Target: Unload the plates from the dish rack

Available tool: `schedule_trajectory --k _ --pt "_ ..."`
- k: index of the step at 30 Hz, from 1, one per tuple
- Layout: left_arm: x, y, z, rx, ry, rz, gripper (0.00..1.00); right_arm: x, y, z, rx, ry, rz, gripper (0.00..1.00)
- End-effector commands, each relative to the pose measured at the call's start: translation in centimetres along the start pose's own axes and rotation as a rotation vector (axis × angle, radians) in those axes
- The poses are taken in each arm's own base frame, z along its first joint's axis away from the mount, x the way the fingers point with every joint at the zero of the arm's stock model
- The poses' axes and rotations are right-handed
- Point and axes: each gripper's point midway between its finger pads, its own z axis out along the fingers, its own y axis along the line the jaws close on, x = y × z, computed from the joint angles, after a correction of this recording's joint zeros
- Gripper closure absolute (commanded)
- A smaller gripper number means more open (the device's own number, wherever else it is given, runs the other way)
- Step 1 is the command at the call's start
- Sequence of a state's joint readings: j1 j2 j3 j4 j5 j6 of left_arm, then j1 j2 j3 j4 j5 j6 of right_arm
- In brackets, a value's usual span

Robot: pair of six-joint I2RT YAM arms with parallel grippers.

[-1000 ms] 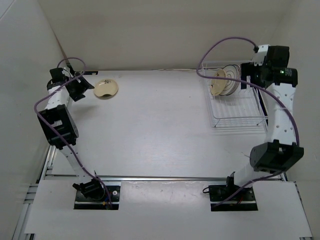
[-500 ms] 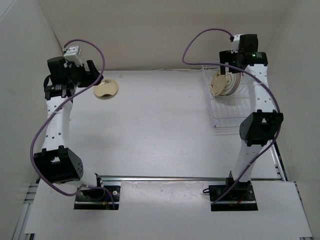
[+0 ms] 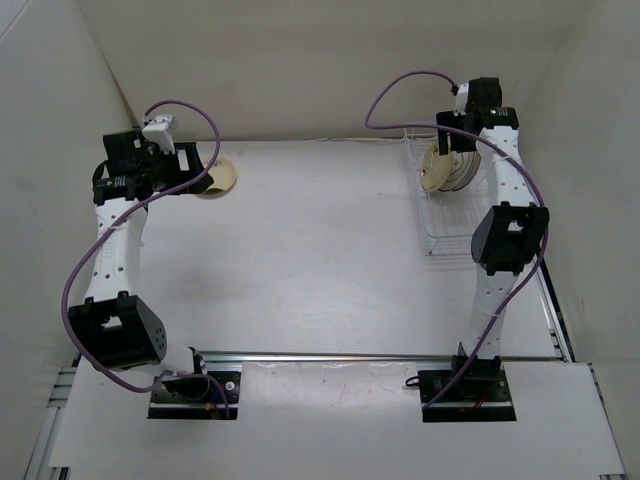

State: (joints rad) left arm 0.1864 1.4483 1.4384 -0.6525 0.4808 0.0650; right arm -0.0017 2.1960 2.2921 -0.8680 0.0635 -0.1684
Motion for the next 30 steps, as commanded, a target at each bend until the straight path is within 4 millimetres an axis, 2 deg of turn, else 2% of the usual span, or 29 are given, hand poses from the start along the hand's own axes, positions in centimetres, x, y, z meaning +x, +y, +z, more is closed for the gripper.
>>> schedule_trajectory --k 1,4,5,6,7,9,10,12,13,14,16,17,20,23,24,26,28,30 --pt "-1.2 -1.6 -2.1 0.041 -0.051 0.053 0.00 -1.9 -0.3 0.4 -0.009 -0.063 0.001 0.23" --pt "-1.0 -1.6 -2.1 0.042 -0.043 0.049 0.00 -1.8 -0.1 1.4 -0.019 -0.060 0.001 0.30" --pt "-0.9 -1.7 -2.3 0.042 -0.043 0.049 0.00 -2.3 -0.2 1.2 -0.017 -0.073 0.001 0.31" --pt "-0.8 -1.5 -2.3 0.032 -0.042 0.058 0.00 -1.6 -0.1 2.2 -0.021 -0.051 0.001 0.31" --pt "-0.8 -1.5 -2.3 0.032 -0.042 0.058 0.00 -1.9 -0.2 2.0 -0.019 -0.060 0.001 0.31" --pt "-0.8 -1.7 -2.6 0.032 -0.041 0.057 0.00 -1.4 -0.1 3.2 -0.022 -0.042 0.001 0.32" --pt "-0.6 -1.7 -2.6 0.033 -0.033 0.062 0.00 -1.7 -0.2 3.0 -0.020 -0.052 -0.008 0.32" --pt "-0.7 -1.9 -2.8 0.042 -0.033 0.070 0.00 -1.3 -0.3 4.2 -0.013 -0.040 -0.008 0.34" --pt "-0.5 -1.9 -2.8 0.043 -0.024 0.074 0.00 -1.6 -0.9 4.0 -0.005 -0.050 -0.001 0.35" --pt "-0.9 -1.9 -3.0 0.042 -0.033 0.089 0.00 -1.3 -0.8 4.7 -0.006 -0.045 -0.001 0.39" --pt "-0.4 -2.1 -3.0 0.054 -0.015 0.093 0.00 -1.3 -1.0 5.0 0.003 -0.042 -0.001 0.45" --pt "-0.4 -2.2 -3.0 0.063 -0.016 0.105 0.00 -1.0 -0.9 5.5 0.001 -0.033 -0.001 0.51" --pt "0.4 -2.3 -2.8 0.075 0.000 0.096 0.00 -0.5 -1.1 6.3 0.010 -0.022 0.000 0.59" --pt "0.6 -2.2 -2.5 0.076 0.008 0.091 0.00 -0.2 -1.1 6.7 0.009 -0.013 -0.011 0.76" --pt "0.6 -2.2 -2.5 0.076 0.008 0.091 0.00 -0.2 -1.1 6.7 0.009 -0.013 -0.011 0.89" --pt "0.6 -2.2 -2.5 0.076 0.008 0.091 0.00 -0.5 -1.3 6.3 0.020 -0.022 -0.011 0.97" --pt "0.6 -2.2 -2.5 0.076 0.008 0.091 0.00 -1.3 -1.7 5.2 0.045 -0.040 -0.001 1.00" --pt "0.5 -2.3 -2.5 0.085 0.007 0.091 0.00 -3.0 -2.8 3.3 0.128 -0.090 0.017 1.00"
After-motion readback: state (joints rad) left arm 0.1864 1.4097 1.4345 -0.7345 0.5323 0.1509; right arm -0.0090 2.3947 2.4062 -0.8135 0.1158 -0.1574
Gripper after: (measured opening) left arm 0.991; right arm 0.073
